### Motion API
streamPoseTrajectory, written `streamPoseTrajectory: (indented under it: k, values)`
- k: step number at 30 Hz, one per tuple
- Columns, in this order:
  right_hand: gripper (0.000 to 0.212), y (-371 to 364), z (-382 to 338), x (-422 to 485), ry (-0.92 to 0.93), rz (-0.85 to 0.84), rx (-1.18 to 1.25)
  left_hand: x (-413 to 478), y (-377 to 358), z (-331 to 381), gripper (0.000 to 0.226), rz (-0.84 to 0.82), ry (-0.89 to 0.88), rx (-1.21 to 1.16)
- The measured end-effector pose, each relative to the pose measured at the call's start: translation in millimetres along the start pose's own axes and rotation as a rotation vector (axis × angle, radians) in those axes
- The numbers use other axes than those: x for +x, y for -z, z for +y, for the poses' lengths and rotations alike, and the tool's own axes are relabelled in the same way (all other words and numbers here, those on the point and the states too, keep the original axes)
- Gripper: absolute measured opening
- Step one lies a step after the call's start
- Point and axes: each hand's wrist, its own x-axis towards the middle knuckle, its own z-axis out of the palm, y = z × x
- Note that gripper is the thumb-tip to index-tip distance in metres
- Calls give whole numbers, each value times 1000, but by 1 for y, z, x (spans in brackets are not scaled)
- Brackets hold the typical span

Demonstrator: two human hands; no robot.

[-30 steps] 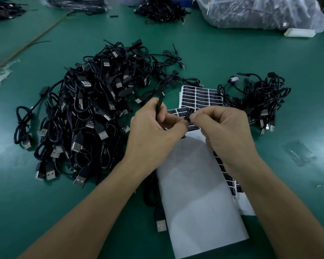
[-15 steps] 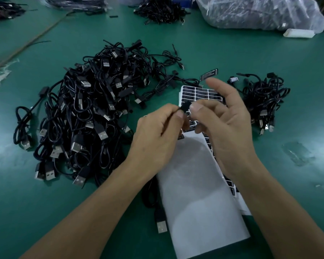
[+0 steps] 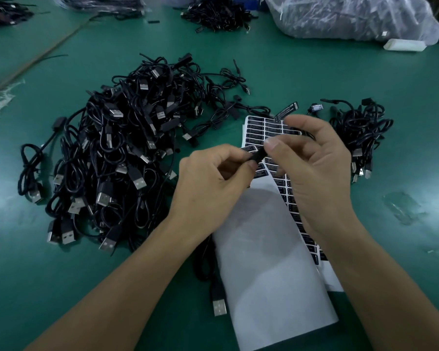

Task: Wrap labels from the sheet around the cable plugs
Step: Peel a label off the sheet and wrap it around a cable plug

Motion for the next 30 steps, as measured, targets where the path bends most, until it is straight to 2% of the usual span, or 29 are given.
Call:
streamPoseTrajectory:
  k: [4,11,17,21,30]
  values:
    - [7,0,-2,-1,17,43,16,3,2,-3,16,37,38,-71]
    - [13,-9,1,-7,-195,-96,13,3,2,2,16,-2,97,-199]
    - [22,-8,0,-6,-194,-76,-7,3,2,4,13,-36,158,-294]
    - [24,-7,-1,-6,-187,-80,-2,2,2,4,25,-76,144,-290]
    - [24,-7,-1,-5,-158,-94,-31,2,2,3,10,-38,130,-264]
